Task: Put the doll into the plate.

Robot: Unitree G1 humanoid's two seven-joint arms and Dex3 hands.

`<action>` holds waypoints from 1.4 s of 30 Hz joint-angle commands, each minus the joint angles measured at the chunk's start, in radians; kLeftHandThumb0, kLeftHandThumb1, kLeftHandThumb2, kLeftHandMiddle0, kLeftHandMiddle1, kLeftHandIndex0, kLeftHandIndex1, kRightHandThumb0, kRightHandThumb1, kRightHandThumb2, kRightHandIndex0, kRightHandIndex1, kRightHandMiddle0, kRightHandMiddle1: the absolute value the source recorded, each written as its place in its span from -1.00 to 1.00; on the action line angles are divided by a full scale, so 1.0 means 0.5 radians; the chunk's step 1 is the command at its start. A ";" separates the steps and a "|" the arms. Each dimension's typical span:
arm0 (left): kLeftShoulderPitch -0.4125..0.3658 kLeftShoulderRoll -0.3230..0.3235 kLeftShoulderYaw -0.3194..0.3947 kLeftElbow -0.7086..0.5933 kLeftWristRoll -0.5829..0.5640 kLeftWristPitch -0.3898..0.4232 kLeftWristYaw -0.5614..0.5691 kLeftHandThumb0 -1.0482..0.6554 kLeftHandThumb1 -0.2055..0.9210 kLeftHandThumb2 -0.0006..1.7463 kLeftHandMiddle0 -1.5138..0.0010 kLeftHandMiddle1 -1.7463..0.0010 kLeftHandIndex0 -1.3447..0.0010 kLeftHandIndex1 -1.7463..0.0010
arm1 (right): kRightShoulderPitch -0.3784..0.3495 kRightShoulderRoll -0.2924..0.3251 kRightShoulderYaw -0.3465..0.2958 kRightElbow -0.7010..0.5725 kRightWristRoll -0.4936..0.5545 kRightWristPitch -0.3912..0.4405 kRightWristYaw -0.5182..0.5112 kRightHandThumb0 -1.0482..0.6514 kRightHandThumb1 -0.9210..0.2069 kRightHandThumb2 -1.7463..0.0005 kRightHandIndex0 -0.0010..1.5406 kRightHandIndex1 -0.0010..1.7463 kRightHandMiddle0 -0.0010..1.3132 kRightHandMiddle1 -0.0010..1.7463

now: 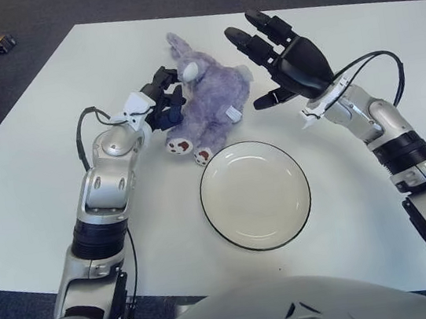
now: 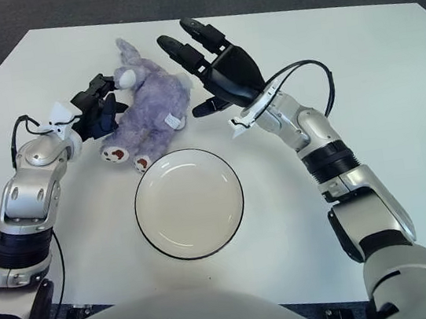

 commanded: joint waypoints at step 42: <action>-0.030 -0.424 0.306 0.009 -0.266 0.183 0.448 -0.79 1.00 0.30 0.59 -0.52 0.97 -0.65 | -0.278 -0.012 0.248 0.374 -0.187 -0.370 0.041 -0.42 -0.45 0.11 -0.94 -0.99 -1.00 -0.95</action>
